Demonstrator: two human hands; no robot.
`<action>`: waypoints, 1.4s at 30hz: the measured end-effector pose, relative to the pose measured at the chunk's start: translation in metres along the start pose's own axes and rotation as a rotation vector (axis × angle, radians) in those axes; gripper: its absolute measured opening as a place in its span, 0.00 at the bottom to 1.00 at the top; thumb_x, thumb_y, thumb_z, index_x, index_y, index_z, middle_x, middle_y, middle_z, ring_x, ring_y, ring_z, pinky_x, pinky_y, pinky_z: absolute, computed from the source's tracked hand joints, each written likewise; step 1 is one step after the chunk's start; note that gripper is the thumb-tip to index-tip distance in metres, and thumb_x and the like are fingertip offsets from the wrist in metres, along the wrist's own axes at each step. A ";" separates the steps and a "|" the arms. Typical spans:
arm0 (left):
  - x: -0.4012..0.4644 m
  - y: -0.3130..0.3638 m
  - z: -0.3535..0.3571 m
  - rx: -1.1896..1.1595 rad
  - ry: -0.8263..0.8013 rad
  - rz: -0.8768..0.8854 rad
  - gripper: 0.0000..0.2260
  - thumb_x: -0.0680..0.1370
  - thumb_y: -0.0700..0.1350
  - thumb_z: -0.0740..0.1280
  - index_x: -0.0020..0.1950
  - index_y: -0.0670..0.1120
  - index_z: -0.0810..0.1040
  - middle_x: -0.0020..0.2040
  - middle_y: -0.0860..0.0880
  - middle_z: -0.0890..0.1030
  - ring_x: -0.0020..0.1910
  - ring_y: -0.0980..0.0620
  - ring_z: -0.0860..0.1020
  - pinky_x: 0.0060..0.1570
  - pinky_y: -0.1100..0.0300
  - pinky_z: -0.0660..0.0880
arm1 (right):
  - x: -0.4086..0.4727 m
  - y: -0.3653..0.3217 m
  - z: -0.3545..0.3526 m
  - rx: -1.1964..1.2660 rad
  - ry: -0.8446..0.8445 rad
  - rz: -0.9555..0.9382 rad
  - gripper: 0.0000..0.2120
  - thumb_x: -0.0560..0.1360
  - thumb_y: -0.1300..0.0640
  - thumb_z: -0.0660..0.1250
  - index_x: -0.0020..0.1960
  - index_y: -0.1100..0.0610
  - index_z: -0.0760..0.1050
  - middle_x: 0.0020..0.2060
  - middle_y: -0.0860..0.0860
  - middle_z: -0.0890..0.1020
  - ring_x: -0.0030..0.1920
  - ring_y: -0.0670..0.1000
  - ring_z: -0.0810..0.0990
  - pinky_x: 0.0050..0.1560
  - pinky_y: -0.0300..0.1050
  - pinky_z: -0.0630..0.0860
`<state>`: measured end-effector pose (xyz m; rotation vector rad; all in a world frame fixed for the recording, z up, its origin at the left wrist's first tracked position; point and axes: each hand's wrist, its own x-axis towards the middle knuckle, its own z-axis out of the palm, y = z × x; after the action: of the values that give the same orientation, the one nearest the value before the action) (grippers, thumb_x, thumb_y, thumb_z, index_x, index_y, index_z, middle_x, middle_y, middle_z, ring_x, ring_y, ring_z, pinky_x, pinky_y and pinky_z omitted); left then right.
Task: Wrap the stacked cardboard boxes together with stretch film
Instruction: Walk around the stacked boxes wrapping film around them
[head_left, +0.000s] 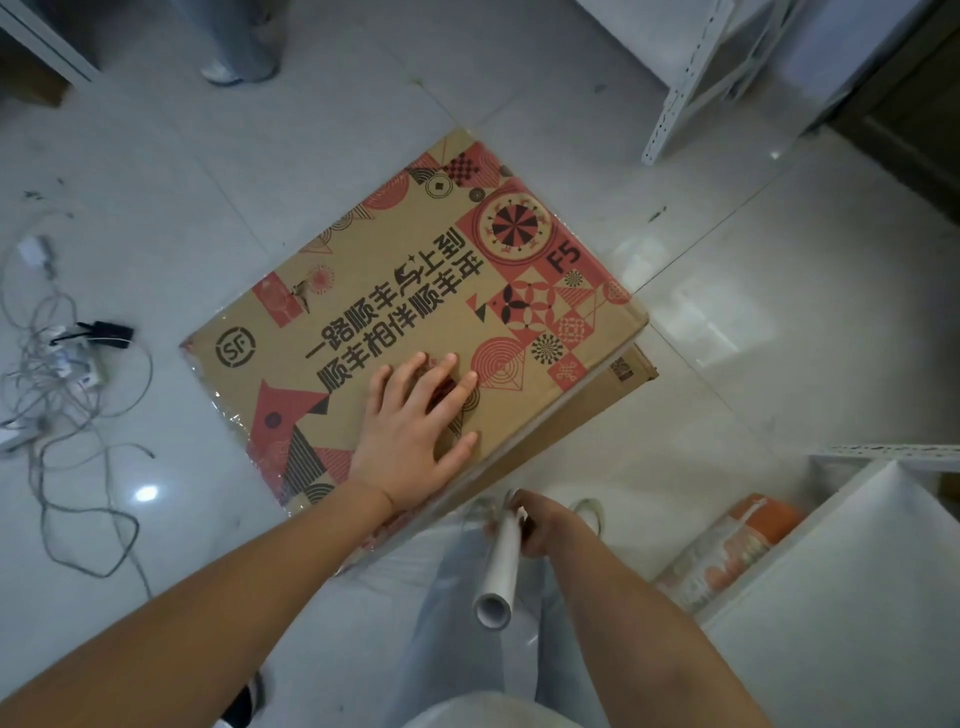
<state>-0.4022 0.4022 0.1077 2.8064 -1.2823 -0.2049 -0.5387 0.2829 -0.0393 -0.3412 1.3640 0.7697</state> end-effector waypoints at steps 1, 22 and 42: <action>0.000 0.001 0.000 -0.001 0.009 0.002 0.26 0.76 0.60 0.55 0.71 0.50 0.68 0.70 0.45 0.71 0.69 0.41 0.63 0.68 0.43 0.55 | 0.001 -0.001 0.000 -0.028 0.005 -0.008 0.06 0.77 0.62 0.59 0.48 0.65 0.69 0.36 0.60 0.74 0.34 0.56 0.75 0.28 0.44 0.79; -0.002 0.000 0.002 0.003 0.034 -0.021 0.26 0.75 0.59 0.56 0.72 0.52 0.63 0.70 0.45 0.69 0.69 0.42 0.62 0.69 0.45 0.54 | -0.005 -0.016 -0.013 -0.242 -0.112 0.038 0.07 0.76 0.58 0.62 0.43 0.62 0.70 0.30 0.56 0.76 0.30 0.53 0.76 0.27 0.41 0.77; -0.001 -0.001 0.003 -0.006 -0.009 -0.024 0.26 0.78 0.62 0.48 0.72 0.53 0.63 0.70 0.46 0.69 0.70 0.42 0.62 0.70 0.45 0.51 | -0.010 -0.046 -0.033 -0.530 -0.027 0.055 0.08 0.76 0.63 0.66 0.51 0.63 0.68 0.39 0.57 0.75 0.38 0.52 0.77 0.41 0.45 0.77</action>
<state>-0.4022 0.4038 0.1050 2.8206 -1.2478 -0.2220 -0.5329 0.2255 -0.0459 -0.7064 1.1325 1.1769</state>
